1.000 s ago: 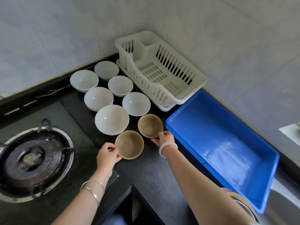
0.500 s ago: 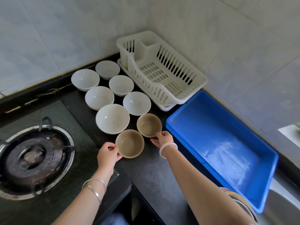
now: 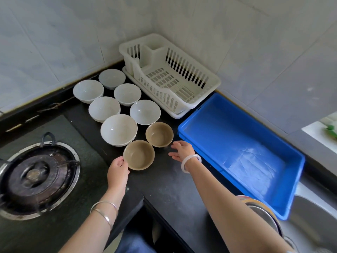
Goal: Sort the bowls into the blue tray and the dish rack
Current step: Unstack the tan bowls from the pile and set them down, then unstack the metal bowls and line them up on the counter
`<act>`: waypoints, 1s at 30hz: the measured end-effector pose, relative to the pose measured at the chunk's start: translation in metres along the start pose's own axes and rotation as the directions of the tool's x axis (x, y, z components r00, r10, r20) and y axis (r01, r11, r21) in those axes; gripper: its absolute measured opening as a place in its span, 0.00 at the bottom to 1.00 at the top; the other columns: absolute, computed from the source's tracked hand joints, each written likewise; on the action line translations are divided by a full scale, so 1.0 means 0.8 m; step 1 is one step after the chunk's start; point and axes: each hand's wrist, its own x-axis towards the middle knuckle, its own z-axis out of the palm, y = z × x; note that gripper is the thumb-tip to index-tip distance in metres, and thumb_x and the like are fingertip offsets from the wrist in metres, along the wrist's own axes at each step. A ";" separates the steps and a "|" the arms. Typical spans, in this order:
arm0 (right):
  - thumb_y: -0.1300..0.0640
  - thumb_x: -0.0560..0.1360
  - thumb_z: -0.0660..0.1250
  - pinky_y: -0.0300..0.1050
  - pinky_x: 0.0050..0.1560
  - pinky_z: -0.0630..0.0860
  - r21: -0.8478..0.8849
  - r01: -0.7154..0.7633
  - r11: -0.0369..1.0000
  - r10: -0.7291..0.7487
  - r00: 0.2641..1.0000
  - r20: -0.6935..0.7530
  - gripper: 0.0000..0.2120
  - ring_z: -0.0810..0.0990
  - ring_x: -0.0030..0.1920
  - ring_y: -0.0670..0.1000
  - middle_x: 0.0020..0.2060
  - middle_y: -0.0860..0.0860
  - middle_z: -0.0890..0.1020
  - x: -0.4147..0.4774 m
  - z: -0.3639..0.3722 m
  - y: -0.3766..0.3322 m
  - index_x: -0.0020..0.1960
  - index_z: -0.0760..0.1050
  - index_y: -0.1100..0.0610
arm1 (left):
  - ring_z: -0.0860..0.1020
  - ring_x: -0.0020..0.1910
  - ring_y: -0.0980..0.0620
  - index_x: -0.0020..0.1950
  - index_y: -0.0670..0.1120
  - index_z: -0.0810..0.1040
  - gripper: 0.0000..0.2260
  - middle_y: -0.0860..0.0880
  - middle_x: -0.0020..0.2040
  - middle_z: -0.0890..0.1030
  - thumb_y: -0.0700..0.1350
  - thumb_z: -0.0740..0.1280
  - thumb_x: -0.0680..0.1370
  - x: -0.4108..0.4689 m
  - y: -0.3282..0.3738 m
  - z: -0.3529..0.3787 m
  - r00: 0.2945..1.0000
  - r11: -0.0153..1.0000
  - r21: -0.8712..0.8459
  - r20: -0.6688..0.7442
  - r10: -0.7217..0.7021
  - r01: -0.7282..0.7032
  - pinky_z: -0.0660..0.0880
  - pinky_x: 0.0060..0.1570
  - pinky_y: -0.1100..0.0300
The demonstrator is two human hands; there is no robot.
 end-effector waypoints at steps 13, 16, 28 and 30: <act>0.61 0.76 0.63 0.39 0.37 0.75 -0.240 0.209 0.948 -0.292 0.872 -0.392 0.10 0.82 0.32 0.46 0.38 0.51 0.83 -0.126 -0.214 0.106 0.39 0.75 0.49 | 0.75 0.51 0.51 0.54 0.47 0.78 0.09 0.48 0.55 0.79 0.40 0.60 0.78 -0.115 0.005 0.105 0.939 0.899 0.313 0.257 0.230 -0.306 0.73 0.54 0.55; 0.61 0.75 0.65 0.43 0.45 0.74 -0.371 0.075 0.926 -0.273 0.811 -0.518 0.05 0.83 0.43 0.55 0.42 0.54 0.84 -0.151 -0.257 0.143 0.45 0.79 0.54 | 0.78 0.51 0.51 0.51 0.49 0.77 0.06 0.49 0.52 0.79 0.41 0.61 0.79 -0.145 -0.002 0.151 0.862 0.858 0.353 0.473 0.180 -0.373 0.75 0.50 0.57; 0.60 0.74 0.66 0.47 0.47 0.71 -0.624 -0.144 0.768 -0.367 0.699 -0.613 0.09 0.75 0.53 0.58 0.52 0.56 0.78 -0.203 -0.290 0.216 0.53 0.79 0.58 | 0.74 0.53 0.54 0.62 0.49 0.77 0.14 0.51 0.55 0.76 0.42 0.65 0.76 -0.258 -0.054 0.243 0.410 0.438 0.278 0.879 0.244 -0.855 0.68 0.51 0.66; 0.59 0.74 0.64 0.47 0.46 0.70 -0.636 -0.192 0.748 -0.336 0.716 -0.612 0.08 0.73 0.54 0.56 0.52 0.55 0.76 -0.199 -0.288 0.217 0.53 0.77 0.58 | 0.75 0.54 0.51 0.63 0.49 0.75 0.15 0.51 0.54 0.77 0.41 0.65 0.76 -0.257 -0.054 0.244 0.407 0.411 0.285 0.879 0.249 -0.866 0.71 0.52 0.62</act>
